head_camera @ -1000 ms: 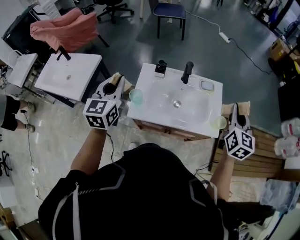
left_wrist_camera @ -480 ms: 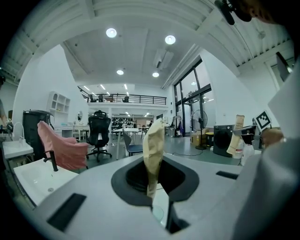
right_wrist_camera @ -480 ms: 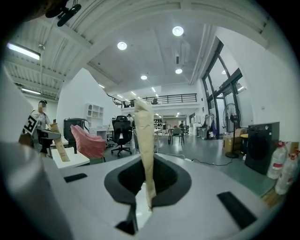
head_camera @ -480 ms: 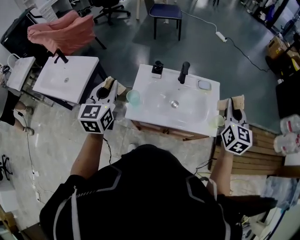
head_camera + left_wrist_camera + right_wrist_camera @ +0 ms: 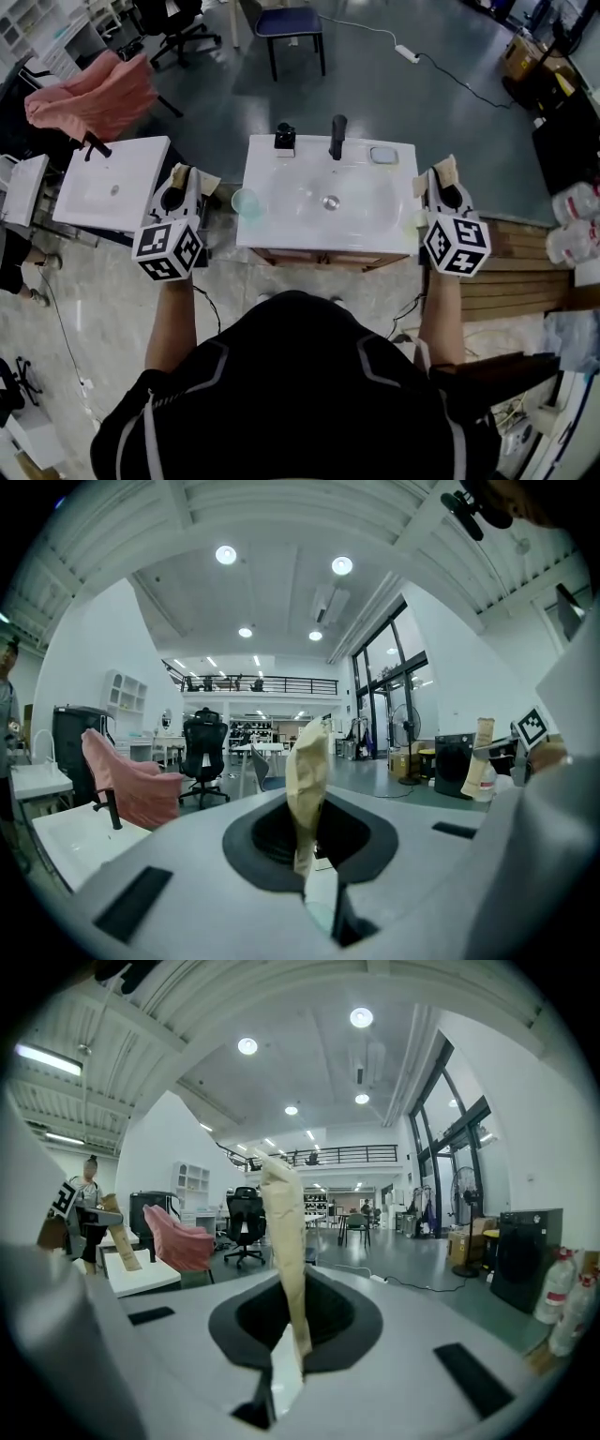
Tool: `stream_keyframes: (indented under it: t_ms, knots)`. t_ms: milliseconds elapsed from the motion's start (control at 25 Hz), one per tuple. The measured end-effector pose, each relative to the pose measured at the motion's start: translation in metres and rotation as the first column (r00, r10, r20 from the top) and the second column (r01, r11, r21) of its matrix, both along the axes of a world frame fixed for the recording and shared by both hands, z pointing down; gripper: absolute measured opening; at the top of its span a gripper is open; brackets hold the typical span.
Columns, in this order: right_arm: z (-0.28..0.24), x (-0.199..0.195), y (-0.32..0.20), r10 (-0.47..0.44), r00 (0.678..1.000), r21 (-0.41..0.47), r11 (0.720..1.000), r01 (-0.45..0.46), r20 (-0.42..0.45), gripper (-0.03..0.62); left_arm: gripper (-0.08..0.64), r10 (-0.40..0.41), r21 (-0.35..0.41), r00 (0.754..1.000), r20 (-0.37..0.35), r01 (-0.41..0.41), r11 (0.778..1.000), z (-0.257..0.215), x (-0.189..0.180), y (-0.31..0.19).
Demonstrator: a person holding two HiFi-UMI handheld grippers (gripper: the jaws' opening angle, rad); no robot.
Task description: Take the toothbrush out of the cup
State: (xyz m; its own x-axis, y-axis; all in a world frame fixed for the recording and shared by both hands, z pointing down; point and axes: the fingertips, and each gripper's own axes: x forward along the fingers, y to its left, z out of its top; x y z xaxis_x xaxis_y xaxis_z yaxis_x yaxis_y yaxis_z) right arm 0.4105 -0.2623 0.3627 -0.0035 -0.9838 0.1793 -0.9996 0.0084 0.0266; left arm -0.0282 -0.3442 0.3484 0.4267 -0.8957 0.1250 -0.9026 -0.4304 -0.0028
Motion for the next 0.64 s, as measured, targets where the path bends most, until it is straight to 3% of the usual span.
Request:
stream_keyframes:
  t_ms: [640]
  knots:
    - [-0.0007,-0.003,0.0055,0.021,1.0,-0.002,1.0,-0.021,0.015,0.015,0.018,0.008,-0.018,1.0,-0.015,-0.008,1.0,0.0056,-0.001,0.0051]
